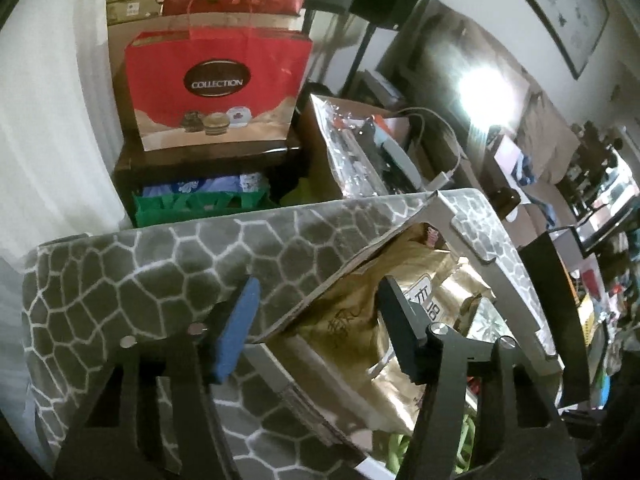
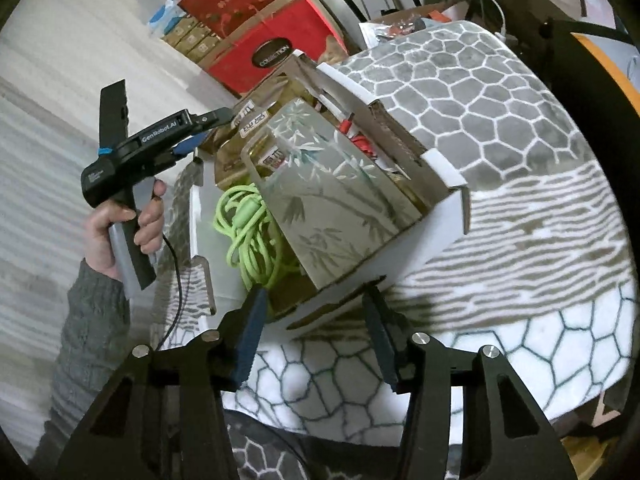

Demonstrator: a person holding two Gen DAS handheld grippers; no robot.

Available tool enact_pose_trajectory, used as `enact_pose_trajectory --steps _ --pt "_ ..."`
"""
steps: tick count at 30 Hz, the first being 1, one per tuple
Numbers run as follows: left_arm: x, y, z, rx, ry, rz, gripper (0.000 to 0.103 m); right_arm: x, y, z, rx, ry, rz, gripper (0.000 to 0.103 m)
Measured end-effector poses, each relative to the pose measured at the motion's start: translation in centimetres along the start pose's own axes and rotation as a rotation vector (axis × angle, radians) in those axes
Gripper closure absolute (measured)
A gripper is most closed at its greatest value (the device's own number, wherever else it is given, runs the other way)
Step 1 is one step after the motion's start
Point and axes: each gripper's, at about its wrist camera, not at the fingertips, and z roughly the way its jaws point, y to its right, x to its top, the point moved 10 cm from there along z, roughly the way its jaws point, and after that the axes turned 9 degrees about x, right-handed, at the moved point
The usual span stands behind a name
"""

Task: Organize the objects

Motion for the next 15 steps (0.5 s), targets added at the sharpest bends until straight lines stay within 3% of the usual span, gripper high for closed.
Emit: enact_pose_trajectory --steps 6,15 --pt "-0.4 -0.5 -0.5 -0.018 0.000 -0.012 0.057 0.7 0.5 0.1 -0.040 -0.008 -0.010 0.057" --pt "-3.8 0.0 -4.1 -0.131 0.016 -0.111 0.060 4.1 3.5 -0.3 -0.270 -0.020 -0.139 0.057"
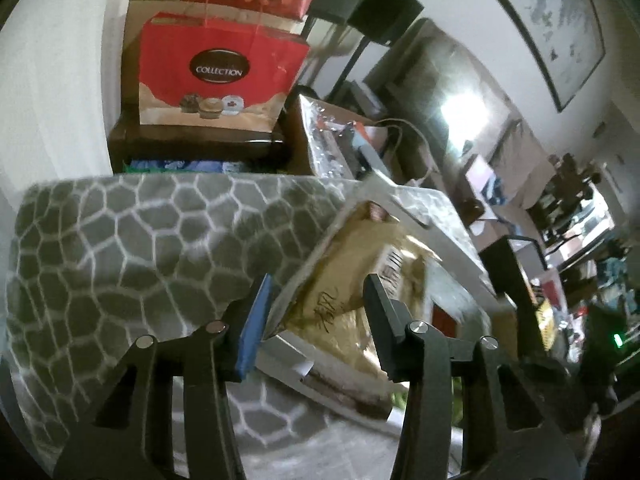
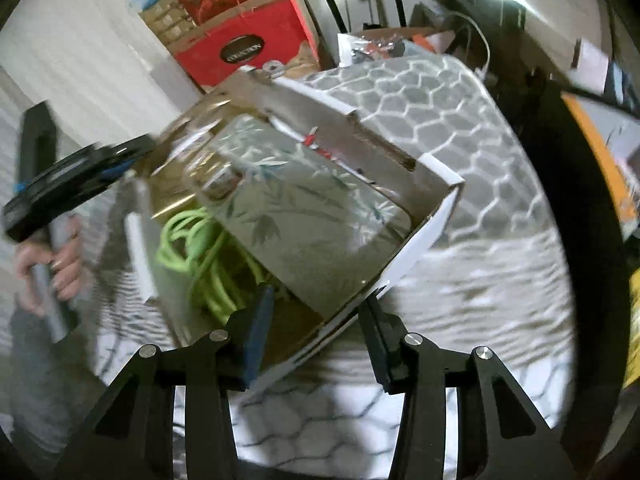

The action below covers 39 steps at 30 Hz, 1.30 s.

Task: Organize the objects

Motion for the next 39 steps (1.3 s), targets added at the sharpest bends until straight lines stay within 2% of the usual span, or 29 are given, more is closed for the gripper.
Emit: enact_pose_trajectory --steps 2,6,9,20,27,39 --pt "-0.9 0.1 -1.0 -0.018 0.002 -0.015 0.060 1.0 0.7 0.1 -0.028 0.006 -0.020 0.057" --pt "-2.7 -0.1 -2.5 0.019 0.008 -0.019 0.060 3.0 0.8 0.4 -0.024 0.022 -0.047 0.057" --pt "-4.0 -0.3 -3.5 0.006 0.005 -0.063 0.060 4.4 0.7 0.8 -0.038 0.038 -0.068 0.057" --pt "-7.5 -0.5 -5.9 0.025 0.030 -0.134 0.060 7.5 0.0 3.1 0.018 0.071 -0.092 0.057" --pt "-9.2 -1.2 -5.9 0.016 0.028 -0.171 0.059 8.2 -0.8 4.4 0.059 0.088 -0.105 0.057" --pt "-8.9 -2.0 -5.8 0.047 0.033 -0.171 0.059 7.4 -1.0 4.1 0.073 0.086 -0.088 0.057"
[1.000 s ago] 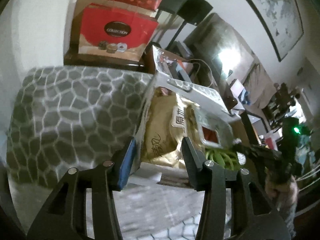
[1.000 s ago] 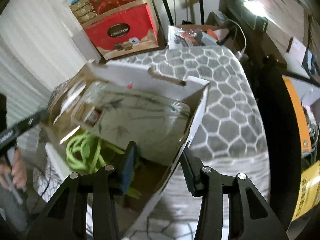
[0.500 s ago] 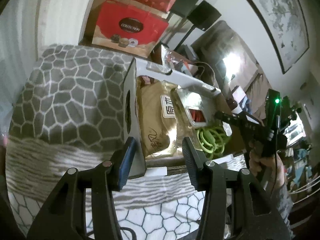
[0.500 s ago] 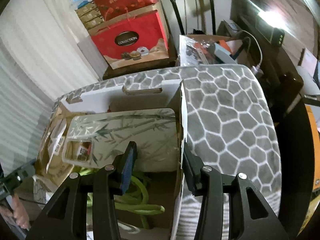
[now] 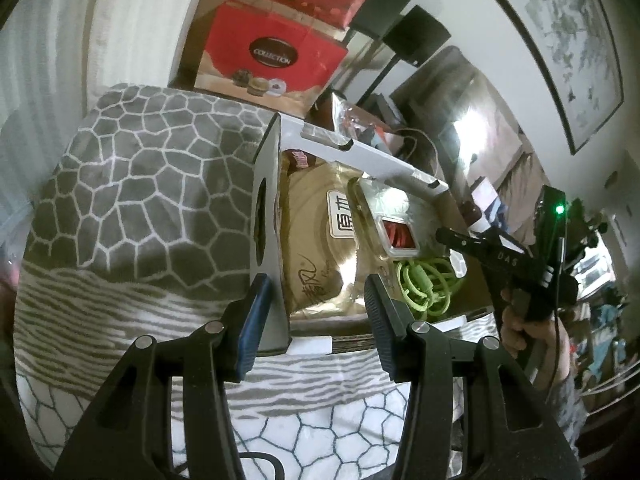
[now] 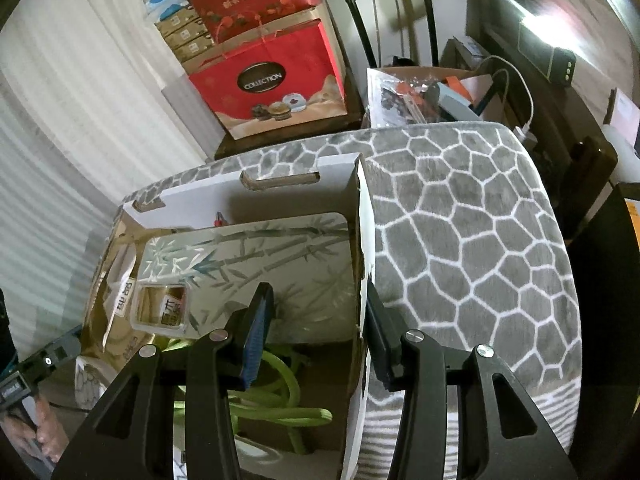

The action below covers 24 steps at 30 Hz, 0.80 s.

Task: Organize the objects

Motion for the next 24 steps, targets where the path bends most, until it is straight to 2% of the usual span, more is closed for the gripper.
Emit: enact_pose_trajectory --steps 3,4,6,8,9,10,12,15,17,24 --pt "0.2 -0.3 0.0 -0.024 -0.019 -0.029 0.057 0.0 -0.1 -0.2 0.017 0.003 0.014 0.055" --pt "0.3 -0.7 -0.1 -0.031 -0.026 -0.054 0.050 -0.1 0.0 -0.4 0.015 0.009 0.016 0.053" --pt "0.5 -1.2 -0.4 -0.023 -0.017 -0.078 0.044 -0.1 0.2 -1.1 -0.009 0.022 0.006 0.038" --pt "0.7 -1.4 -1.1 -0.013 0.000 -0.078 0.042 -0.4 0.3 -1.8 -0.058 0.028 -0.017 0.036" --pt "0.8 -1.4 -1.5 -0.004 0.012 -0.072 0.038 -0.5 0.3 -2.2 -0.074 0.030 -0.027 0.035" --pt "0.8 -1.3 -1.8 0.004 0.021 -0.062 0.032 -0.8 0.3 -2.7 -0.097 0.033 -0.035 0.034" --pt "0.9 -0.9 -2.7 0.047 0.050 -0.019 0.029 -1.3 0.4 -3.4 -0.137 0.026 -0.039 0.029" --pt "0.7 0.2 -3.8 0.133 0.096 0.070 0.025 -2.3 -0.3 -4.7 -0.193 0.030 -0.062 0.027" --pt "0.3 1.1 -4.4 0.166 0.116 0.111 0.020 -2.9 -1.3 -5.7 -0.197 0.044 -0.079 0.024" --pt "-1.1 3.4 -5.8 0.241 0.157 0.165 0.018 -5.1 -4.5 -8.5 -0.184 0.098 -0.108 0.015"
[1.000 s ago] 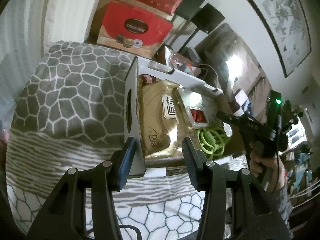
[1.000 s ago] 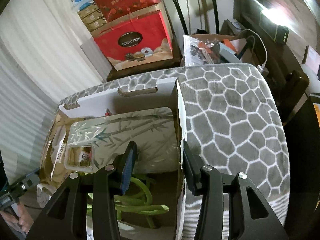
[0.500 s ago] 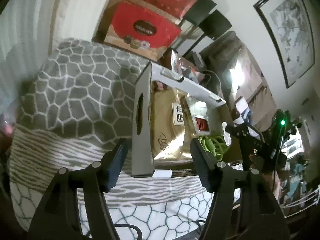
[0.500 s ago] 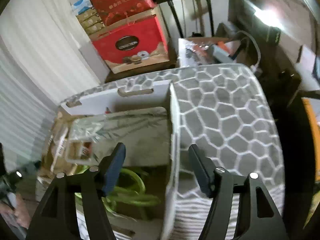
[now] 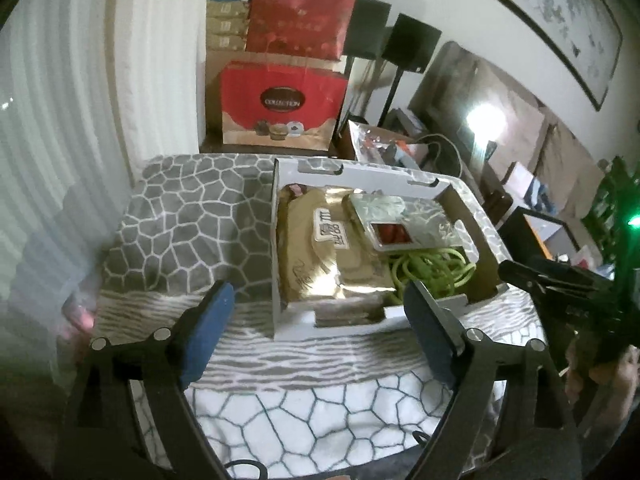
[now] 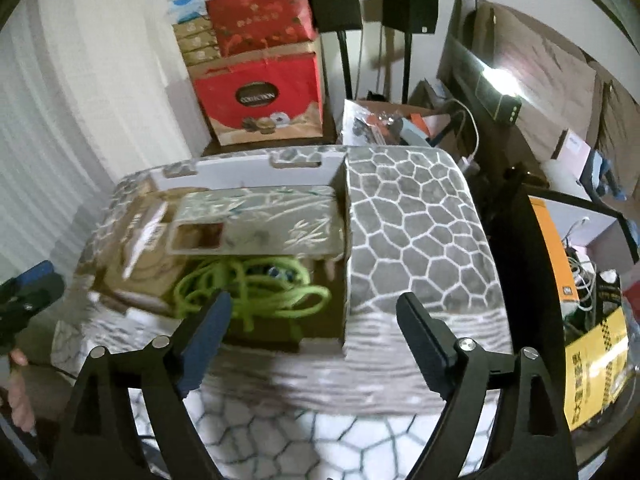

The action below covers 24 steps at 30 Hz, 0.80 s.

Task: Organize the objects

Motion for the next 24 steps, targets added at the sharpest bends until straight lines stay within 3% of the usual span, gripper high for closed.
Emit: enact_pose_trajectory --steps 2,4,6,9,21,24 --pt "-0.4 0.4 -0.3 -0.004 -0.002 0.003 0.017 -0.6 -0.3 -0.7 -0.005 0.011 0.010 0.013" --pt "-0.6 0.7 -0.7 0.001 0.008 0.000 0.008 -1.2 -0.5 -1.2 -0.021 0.020 0.011 0.012" --pt "-0.6 0.6 -1.1 0.015 0.028 -0.004 0.006 -1.8 -0.7 -1.4 -0.039 0.024 0.014 0.000" --pt "-1.0 0.7 -1.3 0.034 0.037 0.003 0.000 -2.6 -1.0 -1.5 -0.047 0.031 0.014 0.001" --pt "-2.5 -0.7 -0.7 0.141 0.030 0.002 0.000 -4.5 -1.4 -2.2 -0.061 0.056 0.045 0.001" --pt "-2.7 -0.7 -0.7 0.138 0.027 -0.002 0.000 -4.6 -1.5 -2.3 -0.057 0.061 0.048 0.001"
